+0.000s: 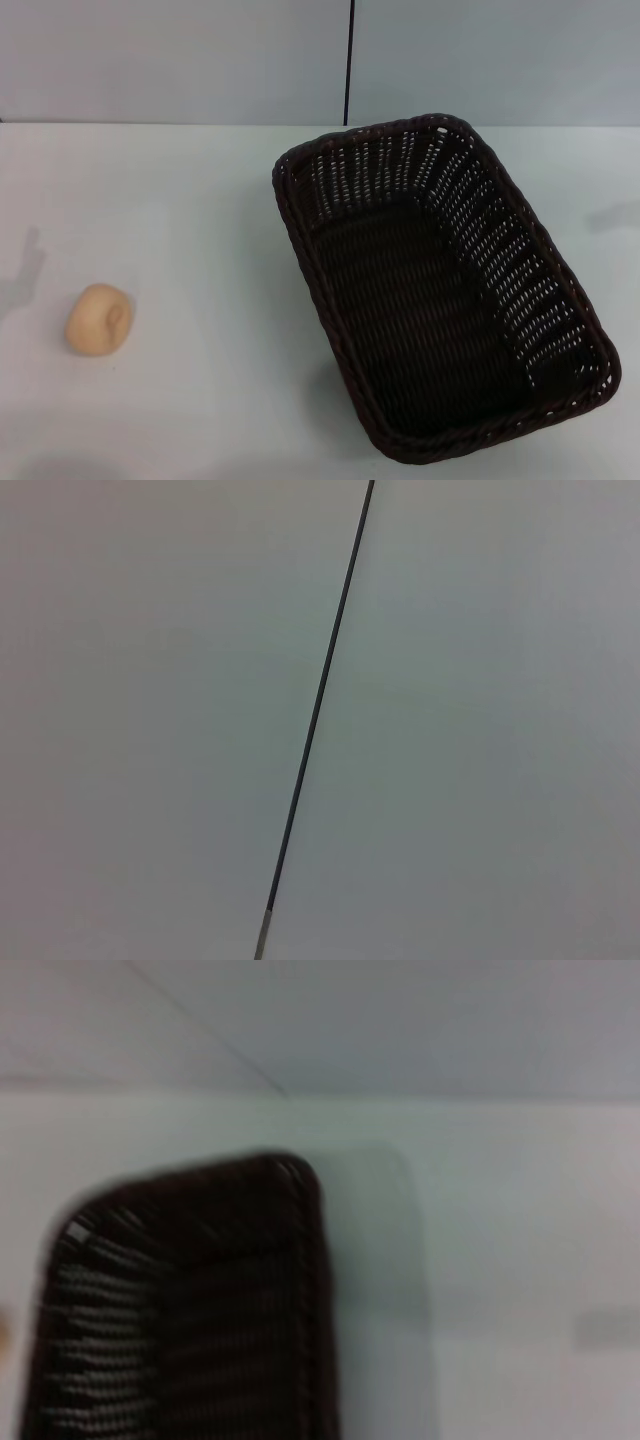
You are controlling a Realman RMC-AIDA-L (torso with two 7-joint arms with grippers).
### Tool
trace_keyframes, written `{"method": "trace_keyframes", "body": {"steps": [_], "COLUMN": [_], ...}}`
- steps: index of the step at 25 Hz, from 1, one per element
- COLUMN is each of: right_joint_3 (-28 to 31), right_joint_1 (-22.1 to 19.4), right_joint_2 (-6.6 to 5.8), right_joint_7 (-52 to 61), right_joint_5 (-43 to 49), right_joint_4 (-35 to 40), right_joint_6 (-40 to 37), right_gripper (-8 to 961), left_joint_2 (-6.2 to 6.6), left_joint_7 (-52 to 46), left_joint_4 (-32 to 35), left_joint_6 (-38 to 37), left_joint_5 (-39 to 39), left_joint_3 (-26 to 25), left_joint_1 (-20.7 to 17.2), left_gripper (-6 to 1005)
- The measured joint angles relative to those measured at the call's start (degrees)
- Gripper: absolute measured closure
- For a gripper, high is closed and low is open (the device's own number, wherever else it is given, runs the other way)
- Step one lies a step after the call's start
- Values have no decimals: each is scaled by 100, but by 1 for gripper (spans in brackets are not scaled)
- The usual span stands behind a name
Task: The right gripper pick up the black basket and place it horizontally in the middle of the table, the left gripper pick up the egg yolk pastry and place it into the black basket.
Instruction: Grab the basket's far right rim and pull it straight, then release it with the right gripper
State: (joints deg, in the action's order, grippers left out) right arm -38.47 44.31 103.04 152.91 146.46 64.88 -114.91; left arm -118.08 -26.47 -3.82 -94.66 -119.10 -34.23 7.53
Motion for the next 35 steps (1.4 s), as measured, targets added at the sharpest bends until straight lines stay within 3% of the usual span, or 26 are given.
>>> {"method": "trace_keyframes", "body": {"steps": [3,8,9,10,16,22,28,35], "right_joint_3": [-244,-615,-778,-778,-1236,-1292,-1294,-1295], "right_joint_1": [546,1004,1111,1111,1341,1285,1248,1011], "right_joint_2": [165,670,829,829,1105,1302,1353,1432], "right_joint_7": [33,101,139,139,264,281,236,199], "right_joint_5": [727,1106,1181,1181,1420,1484,1447,1439], "right_joint_4": [-274,-555,-800,-800,-1774,-1980,-2387,-1793], "right_joint_6": [-23,314,573,573,1432,2125,2643,2629], "right_gripper": [247,266,270,274,298,321,345,556], "left_joint_2": [2,-5,-5,-5,-3,3,5,4], "left_joint_7": [1,3,3,3,5,8,10,11], "left_joint_4": [8,92,96,107,230,266,298,298], "left_joint_6": [-8,-107,-107,-107,-135,-197,-253,-255], "left_joint_5": [1,0,0,0,1,1,1,1], "left_joint_3": [1,-8,-10,-10,-5,-2,6,-14], "left_joint_1": [-5,-13,-17,-20,-54,-100,-106,-97], "left_gripper": [297,298,298,298,299,300,300,301]}}
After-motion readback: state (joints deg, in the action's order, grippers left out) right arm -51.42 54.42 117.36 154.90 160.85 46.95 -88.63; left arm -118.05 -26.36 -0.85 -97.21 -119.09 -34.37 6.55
